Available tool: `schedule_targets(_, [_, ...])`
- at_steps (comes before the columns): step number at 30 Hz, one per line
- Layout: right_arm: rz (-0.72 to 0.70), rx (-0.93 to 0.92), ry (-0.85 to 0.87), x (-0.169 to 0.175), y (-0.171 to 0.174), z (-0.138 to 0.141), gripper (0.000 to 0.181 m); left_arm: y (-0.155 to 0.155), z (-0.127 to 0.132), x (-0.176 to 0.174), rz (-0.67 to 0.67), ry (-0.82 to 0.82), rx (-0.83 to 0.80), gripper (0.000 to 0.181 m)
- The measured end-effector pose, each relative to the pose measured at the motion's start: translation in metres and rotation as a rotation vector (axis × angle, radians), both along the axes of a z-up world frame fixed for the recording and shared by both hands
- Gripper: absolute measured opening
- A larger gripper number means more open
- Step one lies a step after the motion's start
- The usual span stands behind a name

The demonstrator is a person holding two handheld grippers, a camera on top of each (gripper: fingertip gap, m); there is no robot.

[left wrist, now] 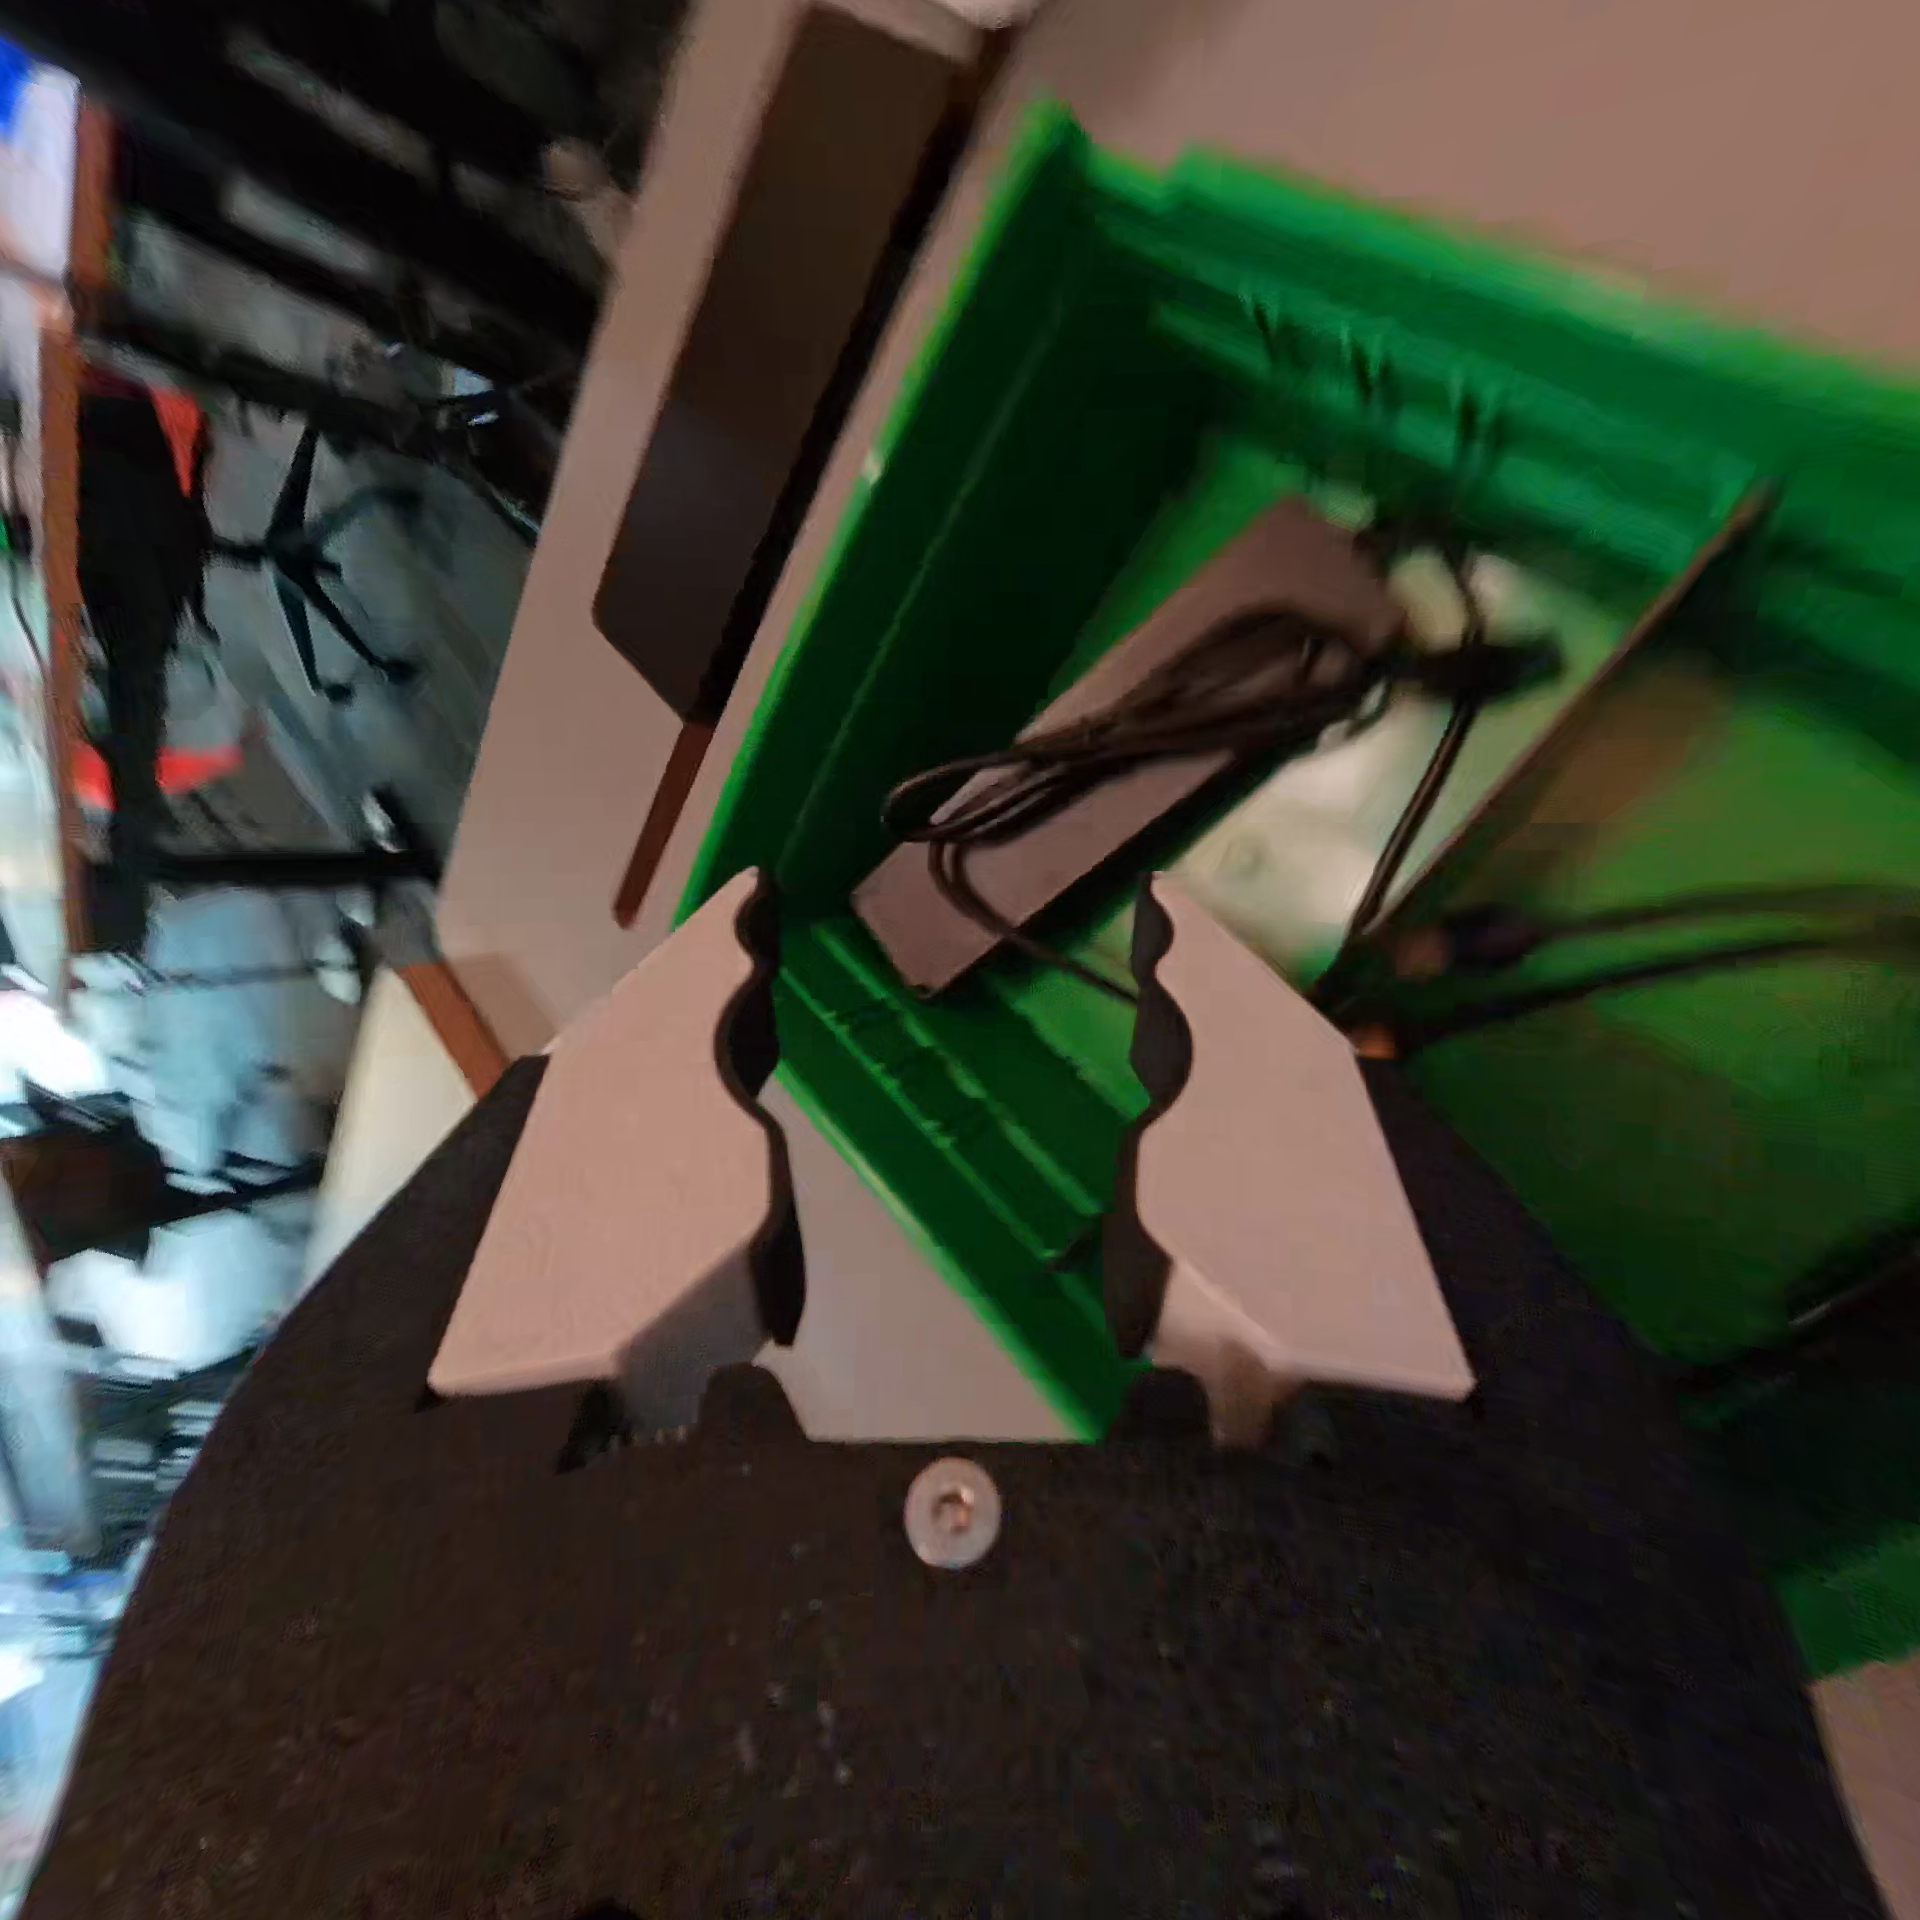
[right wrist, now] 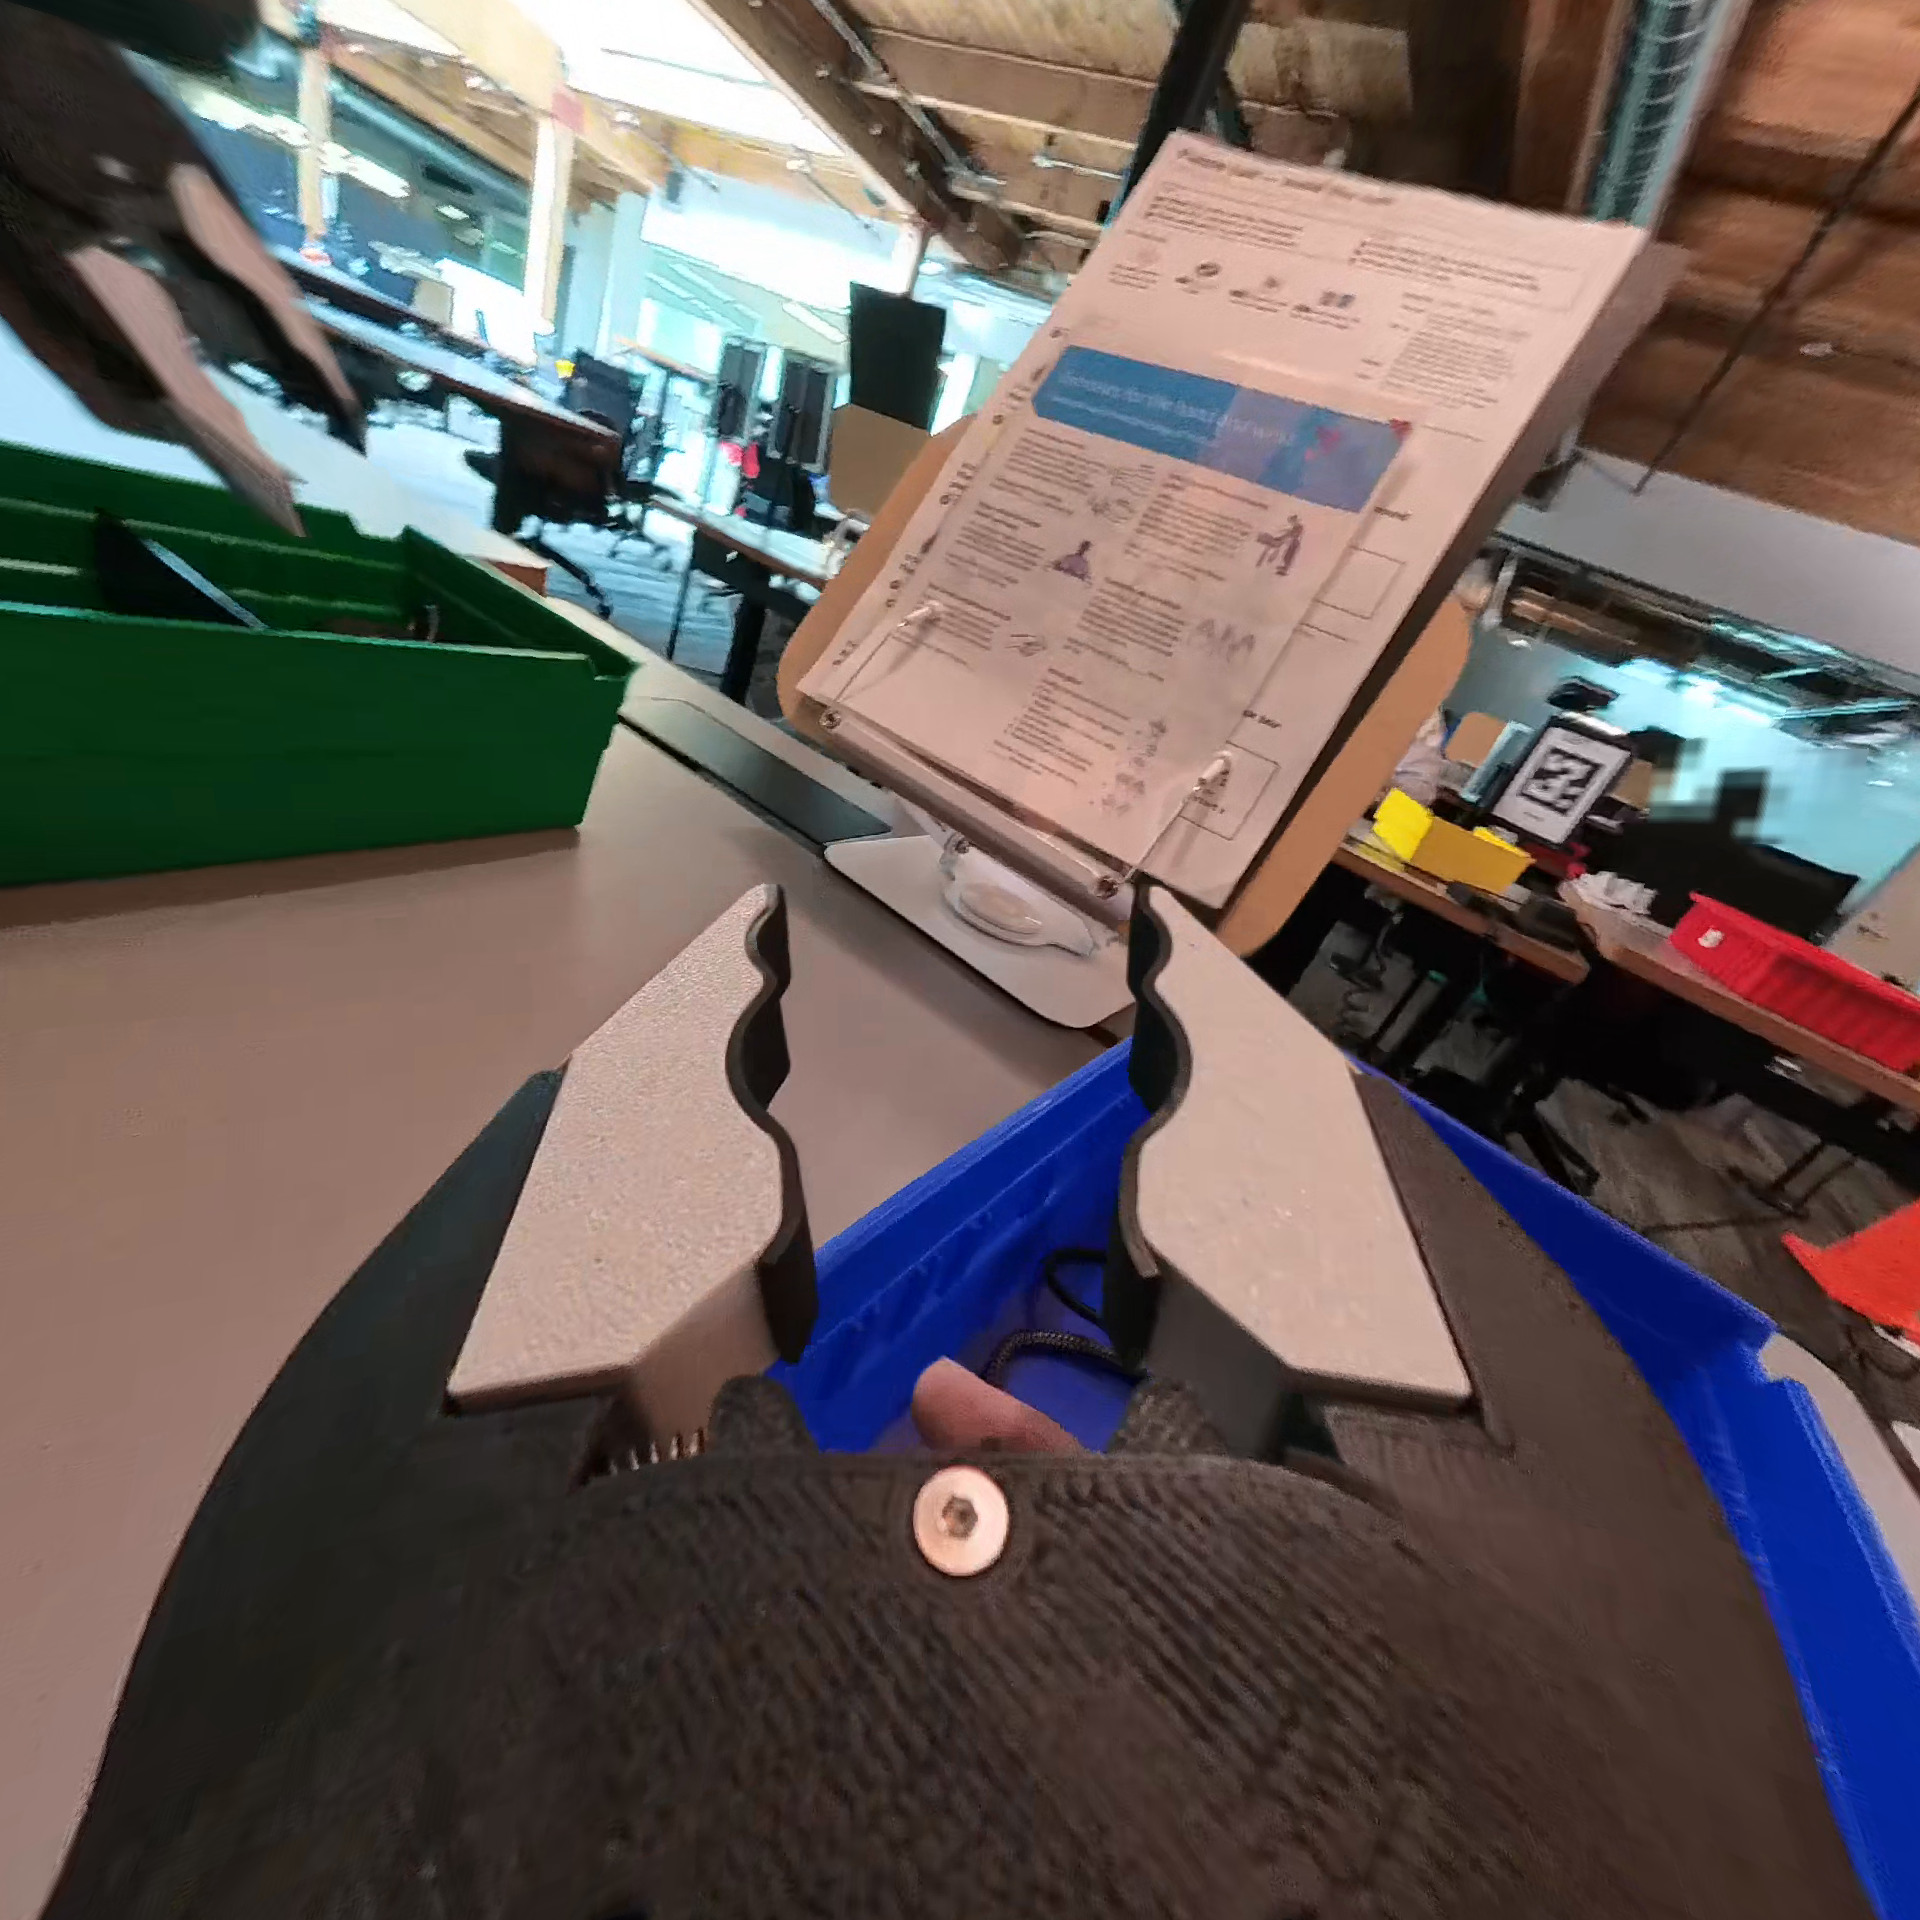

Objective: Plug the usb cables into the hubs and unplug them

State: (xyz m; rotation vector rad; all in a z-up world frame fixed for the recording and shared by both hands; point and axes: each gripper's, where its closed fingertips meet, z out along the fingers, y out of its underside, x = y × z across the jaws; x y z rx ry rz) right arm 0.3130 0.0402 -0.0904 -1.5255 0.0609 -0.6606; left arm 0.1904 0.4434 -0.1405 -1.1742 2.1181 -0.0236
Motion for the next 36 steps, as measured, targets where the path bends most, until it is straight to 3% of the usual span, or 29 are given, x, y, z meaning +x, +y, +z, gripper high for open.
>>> schedule_targets(3, [0.037,-0.007,0.016,0.001,-0.001,-0.003,0.064,0.028,-0.029,-0.004,-0.138,0.269,0.228,0.074])
schedule_targets(5, [0.041,0.011,0.025,0.002,-0.003,-0.001,0.064,0.042,-0.043,-0.003,-0.218,0.356,0.343,0.073])
schedule_targets(10, [0.084,0.028,0.029,-0.004,-0.001,0.001,0.066,0.048,-0.073,0.007,-0.3,0.436,0.417,0.077])
schedule_targets(13, [0.088,0.02,0.018,-0.005,0.0,-0.002,0.066,0.041,-0.07,0.018,-0.39,0.412,0.499,0.079])
schedule_targets(18, [0.091,0.06,0.033,-0.003,-0.001,0.002,0.066,0.008,-0.072,0.025,-0.482,0.42,0.417,0.075])
schedule_targets(19, [0.09,0.063,0.033,-0.003,-0.001,0.003,0.066,0.008,-0.077,0.025,-0.473,0.451,0.414,0.066])
schedule_targets(23, [0.095,0.055,0.025,-0.005,-0.001,0.002,0.067,0.018,-0.087,0.038,-0.514,0.502,0.53,0.072])
schedule_targets(28, [0.1,0.072,0.023,-0.007,-0.003,0.004,0.067,0.01,-0.107,0.04,-0.57,0.538,0.426,0.067])
schedule_targets(30, [0.102,0.064,0.017,-0.008,-0.002,0.003,0.067,0.011,-0.11,0.035,-0.555,0.58,0.384,0.054])
schedule_targets(36, [0.123,0.079,0.016,-0.012,0.002,0.005,0.067,0.014,-0.106,0.04,-0.458,0.493,0.387,0.051])
